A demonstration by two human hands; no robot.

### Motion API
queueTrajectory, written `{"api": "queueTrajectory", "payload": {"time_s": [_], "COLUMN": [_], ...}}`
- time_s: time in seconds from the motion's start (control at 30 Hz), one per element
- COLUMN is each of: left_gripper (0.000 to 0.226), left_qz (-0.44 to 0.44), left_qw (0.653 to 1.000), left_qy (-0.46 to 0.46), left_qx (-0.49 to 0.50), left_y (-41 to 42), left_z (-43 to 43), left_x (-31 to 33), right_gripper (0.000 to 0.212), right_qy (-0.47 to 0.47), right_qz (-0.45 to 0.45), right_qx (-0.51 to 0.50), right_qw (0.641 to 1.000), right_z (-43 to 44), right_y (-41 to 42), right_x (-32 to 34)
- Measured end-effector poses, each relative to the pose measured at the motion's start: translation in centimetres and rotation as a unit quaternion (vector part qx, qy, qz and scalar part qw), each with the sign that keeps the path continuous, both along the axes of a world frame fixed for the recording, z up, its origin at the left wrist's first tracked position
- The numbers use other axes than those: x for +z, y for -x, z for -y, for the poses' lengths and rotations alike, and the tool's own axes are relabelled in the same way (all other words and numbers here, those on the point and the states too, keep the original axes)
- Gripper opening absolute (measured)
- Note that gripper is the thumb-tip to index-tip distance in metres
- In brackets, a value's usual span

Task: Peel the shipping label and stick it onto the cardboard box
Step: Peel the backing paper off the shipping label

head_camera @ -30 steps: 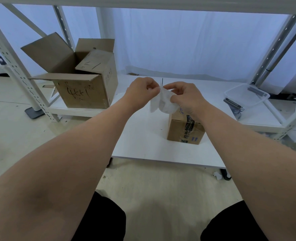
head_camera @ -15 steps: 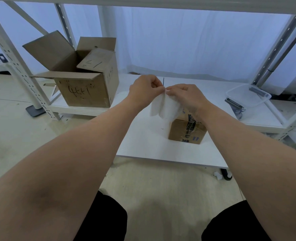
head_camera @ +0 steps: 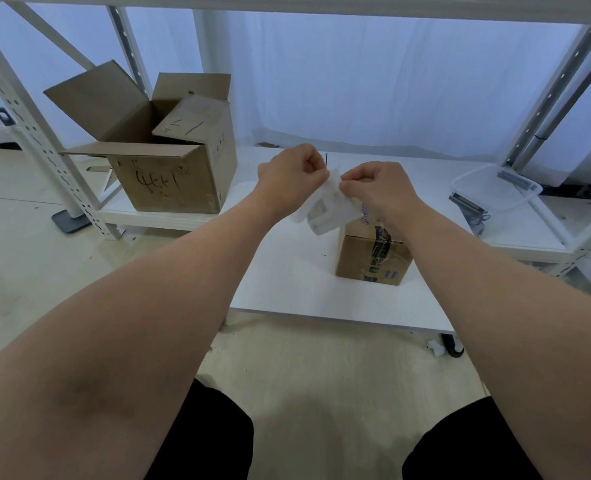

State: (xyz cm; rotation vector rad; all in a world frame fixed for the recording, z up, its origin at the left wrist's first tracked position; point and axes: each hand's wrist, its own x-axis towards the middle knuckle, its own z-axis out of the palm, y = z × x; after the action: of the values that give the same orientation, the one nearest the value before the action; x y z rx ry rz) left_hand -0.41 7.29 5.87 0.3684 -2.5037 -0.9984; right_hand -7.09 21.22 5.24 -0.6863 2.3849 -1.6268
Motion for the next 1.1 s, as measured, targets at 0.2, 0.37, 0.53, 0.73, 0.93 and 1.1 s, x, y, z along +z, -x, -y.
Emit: {"api": "queueTrajectory", "payload": {"time_s": [0.2,0.37,0.53,0.73,0.93,1.1], "left_gripper": [0.008,0.012,0.004,0.015,0.025,0.028], "left_qz": [0.023,0.034,0.009,0.004,-0.013,-0.082], "left_qw": [0.998,0.997,0.996,0.994,0.993,0.988], "left_qy": [-0.013,-0.051,-0.087,-0.106,-0.116,-0.126], "left_qx": [0.053,0.048,0.005,-0.024,-0.016,0.035], "left_y": [-0.1,0.0,-0.2,-0.3,-0.3,-0.1], "left_z": [0.6,1.3,1.2,0.9,1.2,1.5], "left_x": [0.0,-0.3,-0.4,-0.2,-0.2,0.1], "right_gripper": [0.008,0.007,0.009,0.016,0.027,0.023], "right_qy": [0.009,0.032,0.037,0.032,0.042,0.031], "right_qz": [-0.006,0.000,-0.001,-0.011,-0.004,-0.023], "right_qx": [-0.049,-0.077,-0.085,-0.079,-0.069,-0.094], "right_qw": [0.999,0.997,0.996,0.996,0.997,0.995], "right_z": [0.0,-0.3,-0.2,-0.2,-0.2,-0.2], "right_y": [0.3,0.6,0.8,0.7,0.5,0.8], "right_x": [0.2,0.2,0.1,0.0,0.0,0.0]}}
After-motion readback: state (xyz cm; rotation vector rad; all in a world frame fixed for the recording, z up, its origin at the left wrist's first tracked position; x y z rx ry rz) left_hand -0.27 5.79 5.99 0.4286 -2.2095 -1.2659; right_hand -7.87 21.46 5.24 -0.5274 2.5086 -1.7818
